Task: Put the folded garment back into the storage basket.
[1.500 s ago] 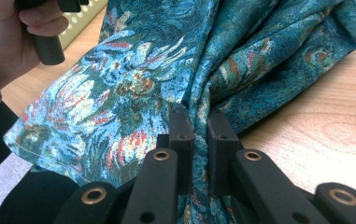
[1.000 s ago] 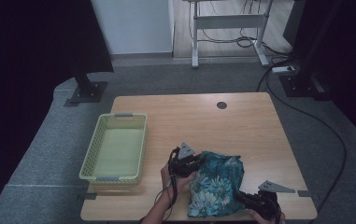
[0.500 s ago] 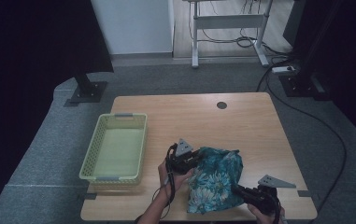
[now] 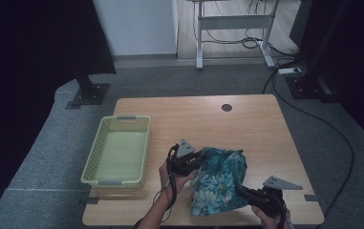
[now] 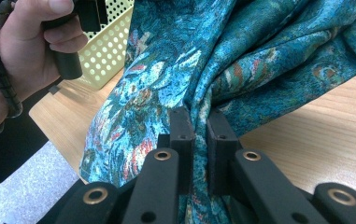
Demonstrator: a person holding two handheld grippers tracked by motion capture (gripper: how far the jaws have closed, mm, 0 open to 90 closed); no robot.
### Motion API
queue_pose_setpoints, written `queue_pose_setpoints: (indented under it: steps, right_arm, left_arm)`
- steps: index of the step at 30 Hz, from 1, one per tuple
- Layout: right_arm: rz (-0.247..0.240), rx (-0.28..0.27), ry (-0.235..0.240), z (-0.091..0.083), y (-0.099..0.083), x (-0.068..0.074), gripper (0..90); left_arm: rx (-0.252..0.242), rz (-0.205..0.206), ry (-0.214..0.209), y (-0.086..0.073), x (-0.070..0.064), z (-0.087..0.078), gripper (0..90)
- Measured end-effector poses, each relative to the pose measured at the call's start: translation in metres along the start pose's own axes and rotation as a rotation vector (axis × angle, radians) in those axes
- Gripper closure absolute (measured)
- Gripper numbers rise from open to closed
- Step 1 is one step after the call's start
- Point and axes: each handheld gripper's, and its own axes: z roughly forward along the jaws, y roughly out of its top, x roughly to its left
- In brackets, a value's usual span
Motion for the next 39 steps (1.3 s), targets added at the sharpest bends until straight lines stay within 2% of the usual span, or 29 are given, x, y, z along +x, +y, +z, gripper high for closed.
queue_pose_setpoints:
  steps: [24, 39]
  right_arm:
    - [-0.023, -0.023, 0.022, 0.004, 0.017, 0.014, 82.3]
    - [-0.040, -0.022, 0.034, 0.012, 0.028, 0.025, 82.3]
  left_arm:
    - [-0.012, 0.014, 0.022, 0.015, 0.006, -0.019, 82.7]
    - [-0.014, 0.010, 0.045, 0.020, 0.014, -0.033, 82.6]
